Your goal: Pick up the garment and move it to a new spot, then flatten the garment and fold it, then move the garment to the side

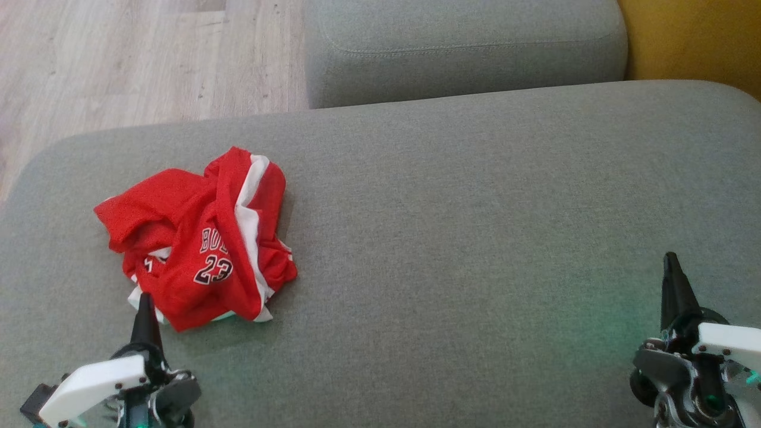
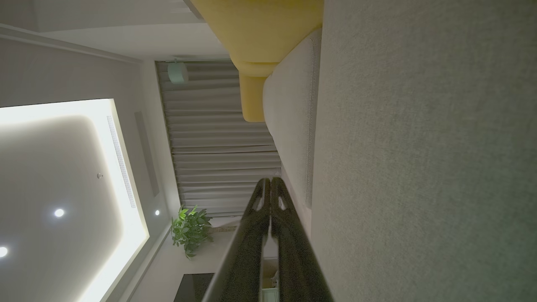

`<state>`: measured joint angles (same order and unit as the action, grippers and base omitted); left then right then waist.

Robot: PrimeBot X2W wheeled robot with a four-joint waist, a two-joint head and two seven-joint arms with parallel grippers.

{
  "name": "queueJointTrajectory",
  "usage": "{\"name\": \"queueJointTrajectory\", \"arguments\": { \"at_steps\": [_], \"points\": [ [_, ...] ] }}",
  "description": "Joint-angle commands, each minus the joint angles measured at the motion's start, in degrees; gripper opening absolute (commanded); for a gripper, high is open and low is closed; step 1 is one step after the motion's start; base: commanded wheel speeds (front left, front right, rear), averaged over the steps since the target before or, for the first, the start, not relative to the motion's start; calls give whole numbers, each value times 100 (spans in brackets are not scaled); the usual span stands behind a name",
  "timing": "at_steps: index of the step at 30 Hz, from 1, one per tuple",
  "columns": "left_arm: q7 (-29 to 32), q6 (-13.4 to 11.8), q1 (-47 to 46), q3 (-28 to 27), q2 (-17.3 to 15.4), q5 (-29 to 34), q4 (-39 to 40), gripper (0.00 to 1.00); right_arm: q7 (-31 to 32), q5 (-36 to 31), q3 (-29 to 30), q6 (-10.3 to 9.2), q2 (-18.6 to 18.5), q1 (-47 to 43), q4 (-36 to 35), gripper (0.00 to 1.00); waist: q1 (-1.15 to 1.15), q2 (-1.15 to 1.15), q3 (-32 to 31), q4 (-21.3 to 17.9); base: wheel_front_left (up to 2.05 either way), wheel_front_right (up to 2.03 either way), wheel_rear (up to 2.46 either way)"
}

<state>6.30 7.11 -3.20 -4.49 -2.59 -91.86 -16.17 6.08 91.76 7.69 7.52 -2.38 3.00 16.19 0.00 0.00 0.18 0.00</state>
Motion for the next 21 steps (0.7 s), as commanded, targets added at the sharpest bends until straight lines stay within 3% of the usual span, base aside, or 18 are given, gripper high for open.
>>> {"name": "queueJointTrajectory", "arguments": {
  "at_steps": [1,3,4,21],
  "points": [
    [17,37,-298,-201,-29,-32,214,0,39,42,-119,-3,-50,319,-217,0,0,0,0,0,0,0,0],
    [17,37,-298,-201,-29,-32,214,0,39,42,-119,-3,-50,319,-217,0,0,0,0,0,0,0,0],
    [0,0,0,0,0,0,0,100,0,0,0,0,0,0,-1,100,0,0,0,0,0,0,0],
    [-248,-1,89,60,2,185,-36,100,-246,-393,-131,0,1,-104,-28,100,0,0,-8,14,0,0,0]
  ]
}}
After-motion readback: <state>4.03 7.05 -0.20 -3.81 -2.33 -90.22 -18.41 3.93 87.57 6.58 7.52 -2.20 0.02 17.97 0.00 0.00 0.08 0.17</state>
